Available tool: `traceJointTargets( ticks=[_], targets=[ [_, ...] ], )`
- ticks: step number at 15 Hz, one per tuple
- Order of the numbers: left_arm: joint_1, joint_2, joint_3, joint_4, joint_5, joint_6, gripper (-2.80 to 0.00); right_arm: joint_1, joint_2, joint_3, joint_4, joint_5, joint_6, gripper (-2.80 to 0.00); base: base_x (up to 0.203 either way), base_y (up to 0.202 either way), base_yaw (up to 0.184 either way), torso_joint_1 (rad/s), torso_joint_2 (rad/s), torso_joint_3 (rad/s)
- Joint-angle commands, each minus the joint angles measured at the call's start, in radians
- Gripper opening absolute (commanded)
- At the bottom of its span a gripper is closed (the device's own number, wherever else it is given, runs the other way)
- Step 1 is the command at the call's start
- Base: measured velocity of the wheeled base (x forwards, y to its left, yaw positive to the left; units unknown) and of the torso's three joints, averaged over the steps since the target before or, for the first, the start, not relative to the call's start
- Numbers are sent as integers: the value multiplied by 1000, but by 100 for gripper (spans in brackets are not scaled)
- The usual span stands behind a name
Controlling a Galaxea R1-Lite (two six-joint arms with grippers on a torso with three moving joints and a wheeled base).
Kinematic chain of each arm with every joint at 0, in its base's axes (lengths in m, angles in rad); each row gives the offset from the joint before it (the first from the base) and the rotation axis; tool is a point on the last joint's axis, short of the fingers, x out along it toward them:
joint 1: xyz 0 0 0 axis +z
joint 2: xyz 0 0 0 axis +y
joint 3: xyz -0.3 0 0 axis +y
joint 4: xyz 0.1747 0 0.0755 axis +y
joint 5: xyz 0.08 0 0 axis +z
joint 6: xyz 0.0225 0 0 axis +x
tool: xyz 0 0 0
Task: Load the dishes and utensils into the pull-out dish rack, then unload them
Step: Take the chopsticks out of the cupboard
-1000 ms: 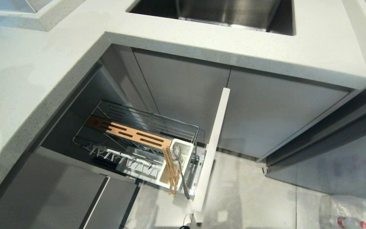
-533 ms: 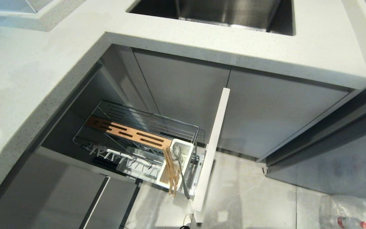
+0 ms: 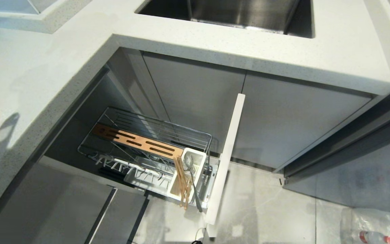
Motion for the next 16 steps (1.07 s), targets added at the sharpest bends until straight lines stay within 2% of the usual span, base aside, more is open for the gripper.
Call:
traceJointTargets(
  ticks=[1, 5, 9, 12, 16],
  targets=[
    [-96, 33, 46, -39, -12, -28, -280, 0, 1, 2, 1, 0, 0, -280, 0, 0, 0, 0, 0, 0],
    [-297, 122, 132, -18, -38, -48, -280, 0, 1, 2, 1, 0, 0, -280, 0, 0, 0, 0, 0, 0],
    [-554, 256, 223, 64, -12, -53, -280, 0, 1, 2, 1, 0, 0, -280, 0, 0, 0, 0, 0, 0],
    [-632, 418, 260, 126, 19, -71, -280, 0, 1, 2, 0, 0, 0, -280, 0, 0, 0, 0, 0, 0],
    [-652, 644, 250, 270, 33, -73, -280, 1, 1, 2, 1, 0, 0, -280, 0, 0, 0, 0, 0, 0]
  ],
)
